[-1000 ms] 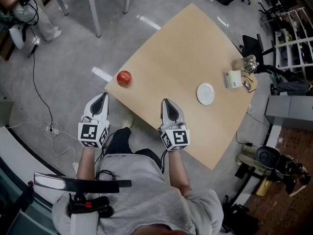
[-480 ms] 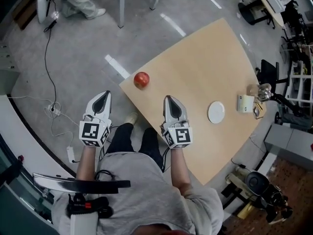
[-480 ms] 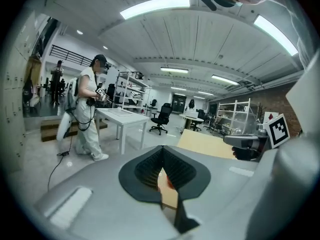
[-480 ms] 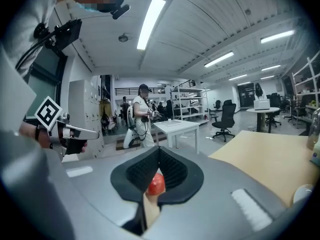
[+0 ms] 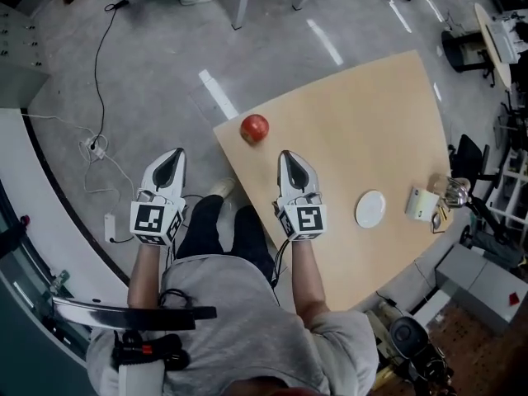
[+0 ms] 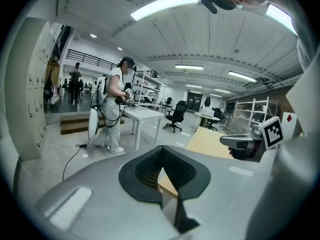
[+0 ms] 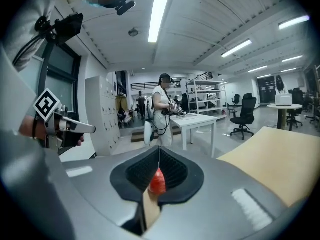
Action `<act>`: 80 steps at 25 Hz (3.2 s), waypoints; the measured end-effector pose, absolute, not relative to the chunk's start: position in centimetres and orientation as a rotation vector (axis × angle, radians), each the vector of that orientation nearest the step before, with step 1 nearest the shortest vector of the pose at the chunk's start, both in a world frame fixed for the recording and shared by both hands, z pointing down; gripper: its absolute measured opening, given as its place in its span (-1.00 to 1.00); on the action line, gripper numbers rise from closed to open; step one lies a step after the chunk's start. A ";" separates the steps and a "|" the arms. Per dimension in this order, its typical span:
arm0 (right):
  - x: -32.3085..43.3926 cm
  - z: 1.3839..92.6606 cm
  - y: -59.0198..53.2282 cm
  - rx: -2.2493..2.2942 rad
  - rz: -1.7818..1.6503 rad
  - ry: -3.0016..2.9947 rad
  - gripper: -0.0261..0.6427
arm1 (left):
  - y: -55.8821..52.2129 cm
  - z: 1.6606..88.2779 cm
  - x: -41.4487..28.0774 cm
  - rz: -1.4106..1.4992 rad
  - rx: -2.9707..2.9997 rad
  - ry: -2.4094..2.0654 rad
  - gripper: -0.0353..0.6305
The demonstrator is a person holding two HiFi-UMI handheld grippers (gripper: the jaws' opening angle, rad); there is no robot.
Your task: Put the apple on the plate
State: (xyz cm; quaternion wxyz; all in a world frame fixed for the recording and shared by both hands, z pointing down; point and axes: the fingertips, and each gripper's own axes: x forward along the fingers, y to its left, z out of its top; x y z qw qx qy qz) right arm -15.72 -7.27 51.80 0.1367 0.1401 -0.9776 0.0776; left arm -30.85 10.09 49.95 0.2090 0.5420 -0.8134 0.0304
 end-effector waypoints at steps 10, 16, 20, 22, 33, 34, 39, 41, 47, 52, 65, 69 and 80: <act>-19.3 55.7 -7.0 0.179 0.160 -2.814 -0.74 | 13.1 51.8 -30.4 0.105 1.363 -2.300 -0.83; -20.9 58.3 -7.0 0.089 0.142 -2.778 -0.45 | 15.2 52.6 -30.4 0.118 1.269 -2.330 -0.83; -21.7 59.6 -7.0 0.041 0.138 -2.750 -0.22 | 16.0 52.9 -30.4 0.122 1.224 -2.343 -0.83; -22.0 60.4 -6.9 0.019 0.144 -2.734 -0.11 | 16.2 53.0 -30.3 0.126 1.210 -2.348 -0.83; -23.1 63.8 -6.9 -0.039 0.208 -2.690 0.27 | 17.7 53.5 -29.7 0.137 1.130 -2.369 -0.83; -23.2 64.1 -6.8 -0.048 0.215 -2.687 0.29 | 17.9 53.6 -29.6 0.139 1.126 -2.368 -0.83; -23.6 65.2 -6.6 -0.074 0.241 -2.680 0.43 | 18.1 54.1 -29.5 0.147 1.108 -2.368 -0.83; -23.7 65.5 -6.7 -0.077 0.240 -2.674 0.46 | 18.1 54.2 -29.5 0.152 1.103 -2.366 -0.83; -24.0 66.2 -6.9 -0.071 0.238 -2.660 0.47 | 18.2 54.5 -29.6 0.159 1.088 -2.364 -0.83; -24.0 66.5 -7.0 -0.063 0.237 -2.650 0.35 | 18.3 54.7 -29.7 0.162 1.081 -2.364 -0.83; -23.9 66.7 -6.9 -0.068 0.245 -2.642 0.11 | 17.7 54.7 -29.8 0.156 1.095 -2.361 -0.83; -23.9 66.7 -6.8 -0.078 0.246 -2.644 0.11 | 17.6 54.6 -29.9 0.161 1.102 -2.359 -0.83; -23.9 65.4 -6.9 -0.071 0.245 -2.670 0.10 | 17.3 53.8 -30.0 0.157 1.123 -2.369 -0.83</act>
